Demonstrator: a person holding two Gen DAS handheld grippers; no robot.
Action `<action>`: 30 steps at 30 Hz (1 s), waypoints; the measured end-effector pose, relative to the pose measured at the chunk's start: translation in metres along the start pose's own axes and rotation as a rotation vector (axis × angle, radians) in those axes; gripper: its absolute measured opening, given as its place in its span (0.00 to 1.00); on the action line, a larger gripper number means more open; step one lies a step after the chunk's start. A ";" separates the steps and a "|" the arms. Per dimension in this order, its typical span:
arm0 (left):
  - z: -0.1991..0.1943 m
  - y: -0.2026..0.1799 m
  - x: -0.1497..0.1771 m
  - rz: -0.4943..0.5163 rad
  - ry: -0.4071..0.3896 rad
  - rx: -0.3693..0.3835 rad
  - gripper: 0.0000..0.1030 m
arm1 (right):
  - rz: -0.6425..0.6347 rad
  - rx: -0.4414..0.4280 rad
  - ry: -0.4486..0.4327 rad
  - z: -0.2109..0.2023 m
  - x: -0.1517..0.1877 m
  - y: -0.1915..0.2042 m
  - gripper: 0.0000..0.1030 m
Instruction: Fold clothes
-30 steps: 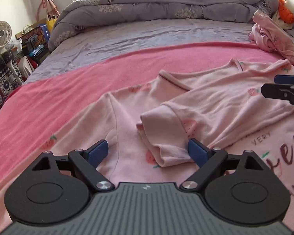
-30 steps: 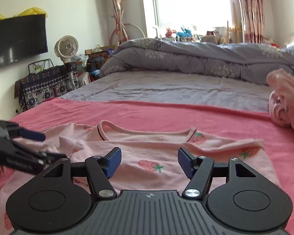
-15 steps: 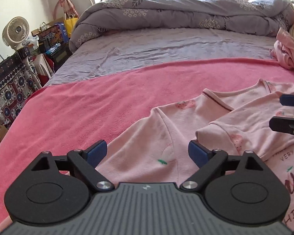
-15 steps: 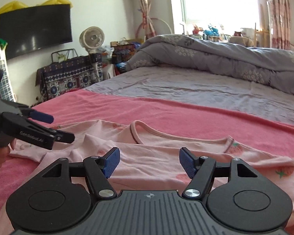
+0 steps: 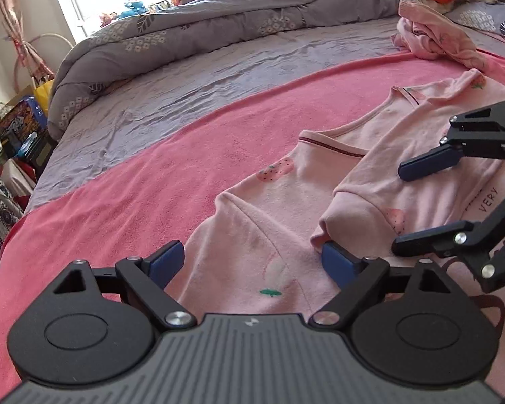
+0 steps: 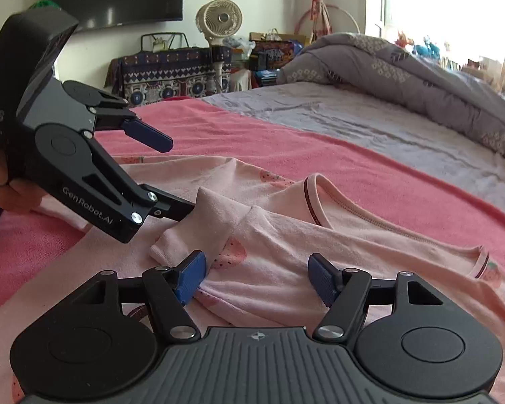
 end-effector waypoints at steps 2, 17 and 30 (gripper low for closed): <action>0.003 0.001 -0.001 0.001 -0.010 0.027 0.88 | 0.000 0.000 0.002 0.000 0.000 0.000 0.67; 0.017 0.050 0.007 -0.245 0.042 -0.104 0.89 | 0.006 0.000 0.004 -0.002 0.000 -0.001 0.68; -0.056 -0.061 -0.015 0.209 -0.132 -0.173 0.87 | 0.188 0.093 -0.161 -0.102 0.000 -0.056 0.74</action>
Point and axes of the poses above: each gripper's, at about its wrist camera, not at the fingertips, and z roughly the way its jaws point, y to its left, x to its underside, the point moved 7 cm from there along z, roughly the way its jaws point, and after that the axes turned 4 degrees about -x, right-handed, at the moved point
